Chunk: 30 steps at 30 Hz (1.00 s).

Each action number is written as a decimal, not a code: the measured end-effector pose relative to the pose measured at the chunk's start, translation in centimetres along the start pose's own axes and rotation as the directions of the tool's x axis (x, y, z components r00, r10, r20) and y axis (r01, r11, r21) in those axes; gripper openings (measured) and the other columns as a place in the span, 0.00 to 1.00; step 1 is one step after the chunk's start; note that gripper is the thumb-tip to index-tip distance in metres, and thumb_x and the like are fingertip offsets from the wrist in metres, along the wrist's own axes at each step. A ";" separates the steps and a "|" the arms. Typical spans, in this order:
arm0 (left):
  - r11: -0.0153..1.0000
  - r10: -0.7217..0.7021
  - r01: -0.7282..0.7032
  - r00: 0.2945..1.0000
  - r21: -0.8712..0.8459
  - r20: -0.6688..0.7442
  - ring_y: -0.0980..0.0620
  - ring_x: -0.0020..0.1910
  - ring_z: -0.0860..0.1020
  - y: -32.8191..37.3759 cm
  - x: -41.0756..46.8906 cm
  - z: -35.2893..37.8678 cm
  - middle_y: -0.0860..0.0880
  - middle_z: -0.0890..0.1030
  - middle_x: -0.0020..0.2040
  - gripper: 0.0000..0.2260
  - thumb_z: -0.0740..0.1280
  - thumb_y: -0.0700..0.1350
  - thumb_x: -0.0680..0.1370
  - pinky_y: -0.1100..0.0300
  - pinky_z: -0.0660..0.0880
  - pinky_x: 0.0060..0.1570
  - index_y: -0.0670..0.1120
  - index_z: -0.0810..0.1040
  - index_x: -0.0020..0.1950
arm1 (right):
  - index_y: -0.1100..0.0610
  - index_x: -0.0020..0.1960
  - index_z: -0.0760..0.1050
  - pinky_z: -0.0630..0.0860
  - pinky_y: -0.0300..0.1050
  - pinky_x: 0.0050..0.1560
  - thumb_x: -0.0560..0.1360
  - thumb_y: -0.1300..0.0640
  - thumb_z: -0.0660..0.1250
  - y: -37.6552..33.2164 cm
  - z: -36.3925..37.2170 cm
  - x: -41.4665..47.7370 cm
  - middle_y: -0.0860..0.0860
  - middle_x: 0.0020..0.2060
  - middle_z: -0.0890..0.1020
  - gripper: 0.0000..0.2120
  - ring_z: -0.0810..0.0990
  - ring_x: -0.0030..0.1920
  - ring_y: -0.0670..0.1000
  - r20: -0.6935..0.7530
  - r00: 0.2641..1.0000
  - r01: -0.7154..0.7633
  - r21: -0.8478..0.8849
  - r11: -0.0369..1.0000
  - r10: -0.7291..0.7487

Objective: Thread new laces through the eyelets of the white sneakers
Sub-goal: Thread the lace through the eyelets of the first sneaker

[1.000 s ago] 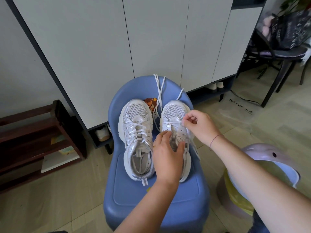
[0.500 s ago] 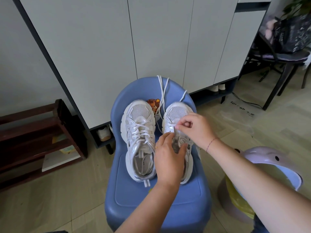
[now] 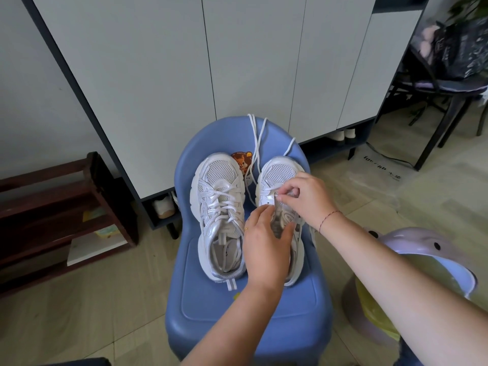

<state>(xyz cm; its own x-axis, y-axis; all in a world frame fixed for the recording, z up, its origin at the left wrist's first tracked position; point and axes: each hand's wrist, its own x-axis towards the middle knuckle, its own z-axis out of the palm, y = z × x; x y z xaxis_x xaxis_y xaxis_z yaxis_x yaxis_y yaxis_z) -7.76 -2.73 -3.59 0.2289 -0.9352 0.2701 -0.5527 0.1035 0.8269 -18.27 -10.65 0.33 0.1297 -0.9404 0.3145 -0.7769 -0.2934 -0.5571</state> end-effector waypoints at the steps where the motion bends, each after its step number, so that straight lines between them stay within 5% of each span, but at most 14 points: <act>1: 1.000 0.002 -0.001 1.000 0.002 -0.004 0.54 0.65 0.71 0.0 0.0 0.0 0.52 0.74 0.65 0.21 0.71 0.49 0.75 0.60 0.69 0.63 0.46 0.75 0.66 | 0.54 0.40 0.81 0.69 0.39 0.40 0.70 0.56 0.74 0.0 0.1 0.2 0.41 0.34 0.69 0.03 0.69 0.34 0.42 0.007 1.000 -0.010 -0.011 1.000 0.010; 9: 1.000 0.001 -0.001 1.000 0.016 0.002 0.53 0.65 0.71 -0.1 -0.1 0.0 0.51 0.74 0.66 0.21 0.71 0.48 0.75 0.60 0.68 0.64 0.45 0.75 0.67 | 0.55 0.39 0.81 0.68 0.40 0.39 0.76 0.56 0.67 -1.7 -0.8 1.3 0.46 0.39 0.77 0.08 0.79 0.44 0.54 0.207 0.976 -0.022 -0.245 0.969 0.074; 15: 0.999 -0.002 0.002 1.000 0.035 -0.009 0.54 0.64 0.72 0.0 0.0 0.3 0.52 0.75 0.65 0.20 0.71 0.48 0.74 0.61 0.70 0.62 0.46 0.76 0.65 | 0.56 0.43 0.74 0.71 0.46 0.47 0.78 0.55 0.62 -0.4 -2.1 1.3 0.44 0.41 0.70 0.07 0.73 0.43 0.49 0.356 0.935 0.018 -0.071 0.997 0.009; 21: 0.999 -0.011 0.011 1.000 0.047 -0.007 0.55 0.64 0.73 0.3 0.1 0.1 0.54 0.75 0.65 0.19 0.71 0.49 0.74 0.62 0.70 0.60 0.46 0.77 0.64 | 0.51 0.38 0.71 0.67 0.43 0.37 0.78 0.58 0.62 -0.1 -2.2 1.2 0.47 0.30 0.70 0.10 0.67 0.32 0.46 0.277 0.961 -0.065 0.189 0.980 0.011; 24: 0.998 -0.009 0.009 1.000 0.056 -0.006 0.55 0.63 0.73 0.2 0.1 -0.1 0.54 0.75 0.64 0.19 0.71 0.49 0.74 0.63 0.69 0.60 0.47 0.77 0.64 | 0.54 0.40 0.73 0.68 0.38 0.36 0.79 0.61 0.60 0.0 -1.6 1.0 0.50 0.32 0.71 0.10 0.68 0.32 0.45 0.176 0.979 -0.169 0.430 0.887 0.101; 28: 0.998 -0.003 0.003 1.000 0.064 0.004 0.56 0.62 0.73 0.3 0.0 -0.2 0.55 0.75 0.64 0.19 0.71 0.50 0.74 0.67 0.67 0.57 0.47 0.77 0.64 | 0.59 0.40 0.73 0.66 0.34 0.34 0.80 0.64 0.58 -0.2 -1.2 0.1 0.51 0.29 0.65 0.11 0.63 0.30 0.45 0.187 0.943 -0.298 0.841 0.451 0.274; 29: 0.998 -0.004 0.004 1.000 0.069 0.003 0.55 0.62 0.73 0.3 0.1 -0.2 0.54 0.75 0.64 0.19 0.71 0.50 0.74 0.67 0.67 0.57 0.47 0.77 0.64 | 0.59 0.40 0.72 0.66 0.33 0.33 0.80 0.63 0.58 -0.3 -1.2 0.0 0.50 0.28 0.65 0.11 0.64 0.30 0.45 0.194 0.941 -0.309 0.825 0.473 0.276; 30: 0.997 -0.005 0.005 1.000 0.076 0.002 0.55 0.63 0.73 0.3 0.2 -0.3 0.54 0.75 0.64 0.19 0.71 0.50 0.74 0.66 0.67 0.58 0.46 0.77 0.64 | 0.58 0.40 0.73 0.67 0.31 0.33 0.80 0.62 0.59 -0.3 -1.2 0.1 0.49 0.29 0.67 0.11 0.66 0.30 0.44 0.177 0.950 -0.301 0.734 0.609 0.257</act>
<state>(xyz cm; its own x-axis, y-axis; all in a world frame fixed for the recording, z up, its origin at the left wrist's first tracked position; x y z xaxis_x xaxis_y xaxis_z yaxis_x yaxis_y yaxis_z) -7.68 -2.75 -3.16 0.2298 -0.9366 0.2646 -0.6105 0.0730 0.7886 -18.79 -10.46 1.48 0.0326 -0.9993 0.0199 -0.0599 -0.0219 -0.9980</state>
